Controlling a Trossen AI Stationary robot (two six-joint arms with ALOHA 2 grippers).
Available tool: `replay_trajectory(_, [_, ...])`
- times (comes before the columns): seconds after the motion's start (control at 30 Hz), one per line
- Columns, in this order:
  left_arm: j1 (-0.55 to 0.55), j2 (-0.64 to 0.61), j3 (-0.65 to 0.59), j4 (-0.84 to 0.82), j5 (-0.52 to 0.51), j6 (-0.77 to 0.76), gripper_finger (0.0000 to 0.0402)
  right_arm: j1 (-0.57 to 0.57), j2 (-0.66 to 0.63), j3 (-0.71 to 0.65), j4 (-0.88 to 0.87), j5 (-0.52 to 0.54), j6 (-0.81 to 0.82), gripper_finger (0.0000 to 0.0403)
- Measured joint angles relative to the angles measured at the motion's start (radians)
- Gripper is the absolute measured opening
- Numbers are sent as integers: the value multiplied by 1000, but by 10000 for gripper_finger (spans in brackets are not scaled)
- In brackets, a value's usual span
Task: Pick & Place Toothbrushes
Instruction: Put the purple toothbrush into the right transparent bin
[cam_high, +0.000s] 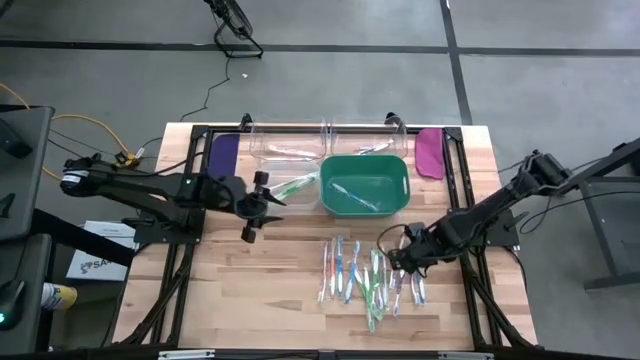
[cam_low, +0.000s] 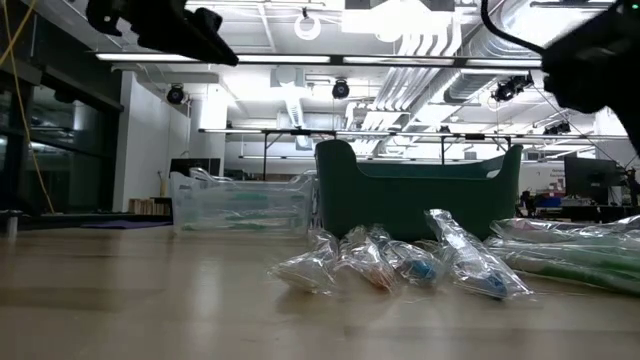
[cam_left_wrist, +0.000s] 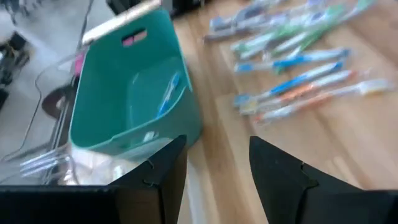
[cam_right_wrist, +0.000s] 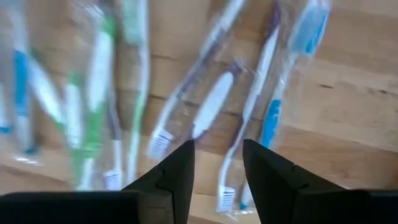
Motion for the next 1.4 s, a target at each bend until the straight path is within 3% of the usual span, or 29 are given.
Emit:
replay_trajectory(0.27, [0, -192, -185, 201, 56, -19, 166, 57, 129, 0, 71, -42, 4, 123])
replay_trajectory(0.6, [0, -382, -313, 248, 51, -62, 166, 63, 244, 1, 83, -83, 20, 122])
replay_trajectory(0.83, [0, -406, -332, 250, 48, -88, 166, 63, 284, 4, 95, -91, 19, 114])
replay_trajectory(1.1, [0, -407, -332, 250, 47, -92, 166, 62, 284, 4, 99, -95, 19, 36])
replay_trajectory(1.4, [0, -407, -332, 249, 44, -92, 166, 60, 234, -3, 52, -180, 27, 43])
